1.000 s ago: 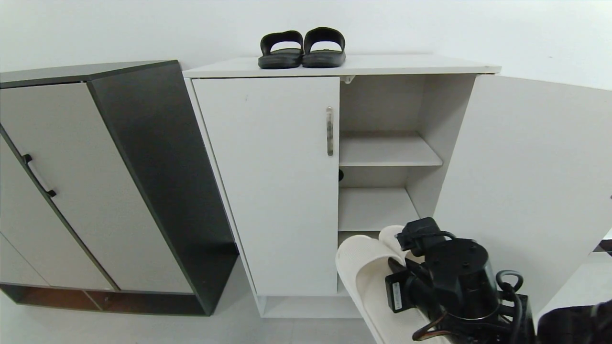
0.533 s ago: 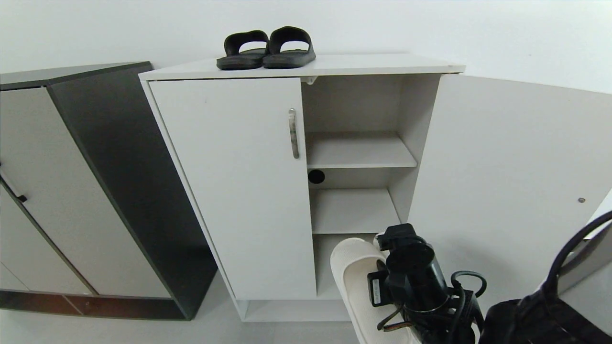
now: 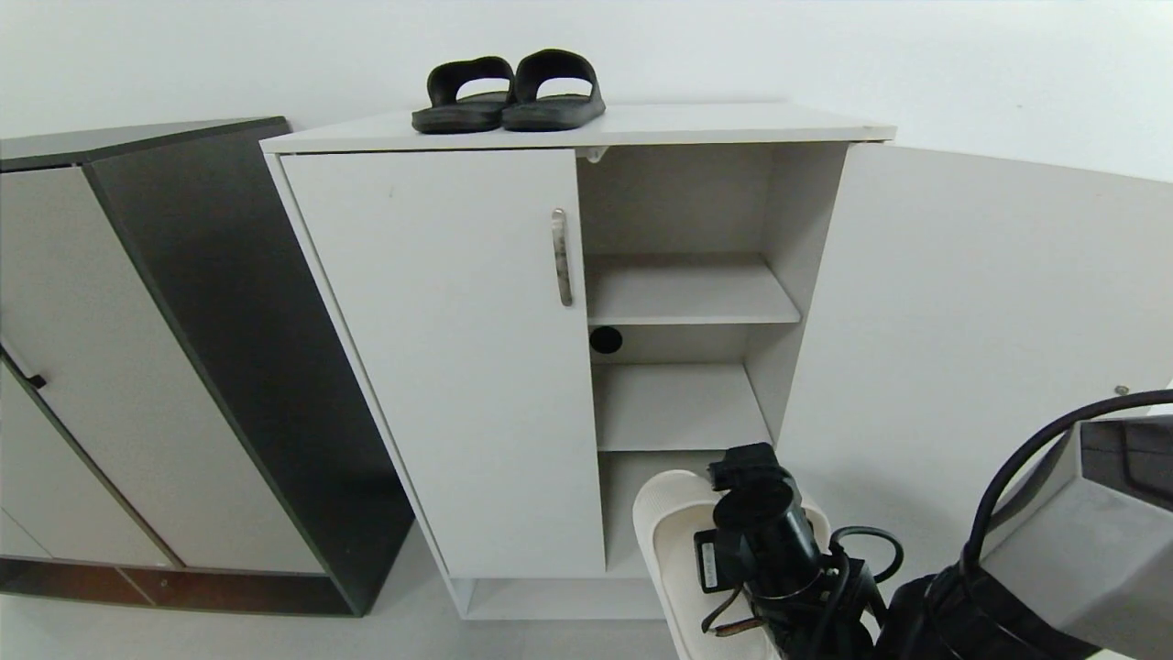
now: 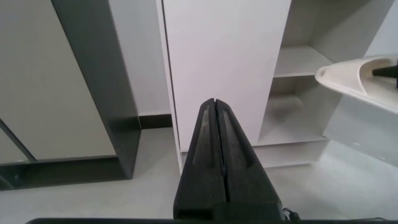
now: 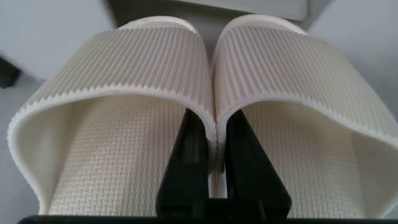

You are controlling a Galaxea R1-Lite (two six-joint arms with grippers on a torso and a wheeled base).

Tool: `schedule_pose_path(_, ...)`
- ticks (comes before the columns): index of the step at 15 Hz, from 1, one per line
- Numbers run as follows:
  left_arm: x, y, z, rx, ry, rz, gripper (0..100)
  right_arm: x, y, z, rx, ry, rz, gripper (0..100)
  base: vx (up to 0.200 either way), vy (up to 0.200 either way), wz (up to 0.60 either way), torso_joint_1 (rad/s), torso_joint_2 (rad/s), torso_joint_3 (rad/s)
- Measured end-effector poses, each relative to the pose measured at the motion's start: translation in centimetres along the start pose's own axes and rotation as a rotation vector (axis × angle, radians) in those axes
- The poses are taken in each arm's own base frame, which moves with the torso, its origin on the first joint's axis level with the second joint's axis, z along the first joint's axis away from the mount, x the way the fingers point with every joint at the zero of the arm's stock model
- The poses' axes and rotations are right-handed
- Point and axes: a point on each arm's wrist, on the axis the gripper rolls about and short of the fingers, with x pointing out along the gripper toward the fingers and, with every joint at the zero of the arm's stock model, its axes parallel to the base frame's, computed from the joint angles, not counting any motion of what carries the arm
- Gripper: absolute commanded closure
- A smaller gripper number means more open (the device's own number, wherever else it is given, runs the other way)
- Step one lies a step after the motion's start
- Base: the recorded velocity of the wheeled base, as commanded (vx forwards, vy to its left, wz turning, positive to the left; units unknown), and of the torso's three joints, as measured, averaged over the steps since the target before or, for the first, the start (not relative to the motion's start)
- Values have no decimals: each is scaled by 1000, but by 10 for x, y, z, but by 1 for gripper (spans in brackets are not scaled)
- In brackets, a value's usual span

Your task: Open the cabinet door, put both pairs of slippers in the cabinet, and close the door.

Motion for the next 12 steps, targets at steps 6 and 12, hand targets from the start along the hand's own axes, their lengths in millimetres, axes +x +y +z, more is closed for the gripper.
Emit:
schedule_pose_path(6,0,0,0,0,0,0,100,9,4,-5,-11,4,-6,100,0,0,0,2,4,-167)
schedule_pose_path(12,0,0,0,1,0,0,100,26,10,11,39,-133,-49,100,0,0,0,5,0,-190)
